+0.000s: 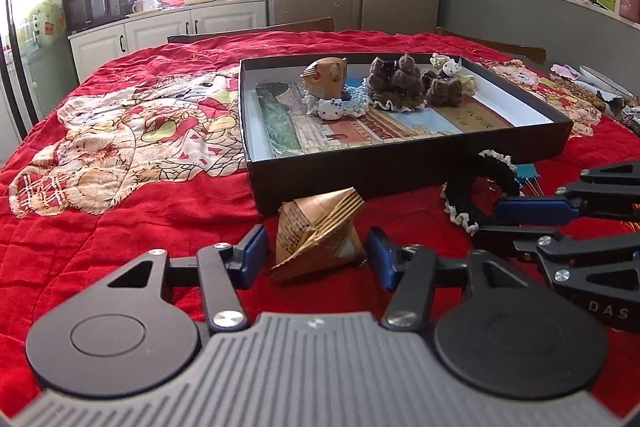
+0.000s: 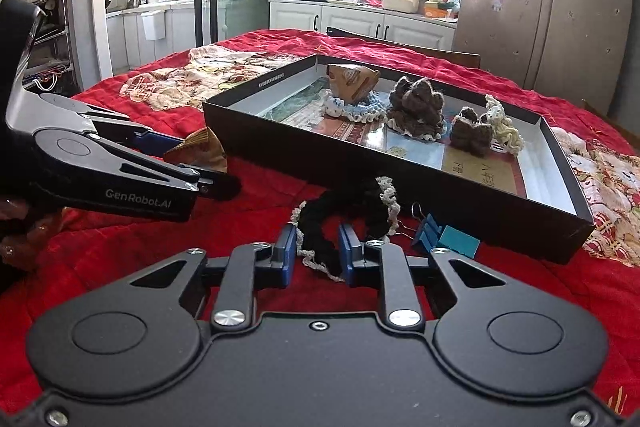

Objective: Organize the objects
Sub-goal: 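Grasp the tan triangular packet with the left tool while the right grasps the black-and-white scrunchie, then carry the packet and scrunchie over the black box with both tools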

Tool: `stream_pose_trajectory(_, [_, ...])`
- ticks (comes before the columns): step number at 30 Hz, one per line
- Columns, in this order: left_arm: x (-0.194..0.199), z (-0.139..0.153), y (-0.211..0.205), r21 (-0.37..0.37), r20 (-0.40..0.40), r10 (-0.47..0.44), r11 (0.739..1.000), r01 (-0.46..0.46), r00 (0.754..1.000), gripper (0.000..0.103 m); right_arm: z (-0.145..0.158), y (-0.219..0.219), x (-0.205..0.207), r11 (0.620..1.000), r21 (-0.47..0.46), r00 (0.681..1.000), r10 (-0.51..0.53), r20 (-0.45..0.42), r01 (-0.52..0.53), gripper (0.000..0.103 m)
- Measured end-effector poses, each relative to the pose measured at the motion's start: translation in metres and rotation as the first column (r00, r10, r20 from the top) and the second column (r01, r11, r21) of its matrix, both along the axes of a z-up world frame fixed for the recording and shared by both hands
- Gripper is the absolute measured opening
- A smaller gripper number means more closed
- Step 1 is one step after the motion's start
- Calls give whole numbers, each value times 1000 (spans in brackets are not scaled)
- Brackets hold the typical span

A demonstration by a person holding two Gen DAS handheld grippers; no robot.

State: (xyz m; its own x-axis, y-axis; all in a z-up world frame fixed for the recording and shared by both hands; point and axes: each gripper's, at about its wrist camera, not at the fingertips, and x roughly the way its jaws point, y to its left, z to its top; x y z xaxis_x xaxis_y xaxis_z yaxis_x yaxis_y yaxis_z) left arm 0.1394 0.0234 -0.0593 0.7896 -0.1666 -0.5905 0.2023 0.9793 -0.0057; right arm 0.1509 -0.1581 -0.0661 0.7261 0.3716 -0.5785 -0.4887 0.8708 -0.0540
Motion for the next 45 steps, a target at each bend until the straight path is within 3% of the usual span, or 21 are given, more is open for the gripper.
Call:
stream_pose_trajectory(6, [-1,1,-1,2,4,0,1000,0,1000,50,0,-3,0,1000,14,1000,-2,-2,2,12])
stream_pose_trajectory(15, [-4,4,2,-21,11,7,1000,-7,1000,38,4,-9,-4,999,53,1000,0,21,-1,10])
stream_pose_trajectory(28, [-14,18,6,-61,14,-7,998,8,1000,37,21,-21,-13,991,135,999,12,44,-18,10])
stream_pose_trajectory(45, [-38,69,-7,-78,113,-57,995,66,992,37,64,-49,-30,964,266,997,2,77,-23,10])
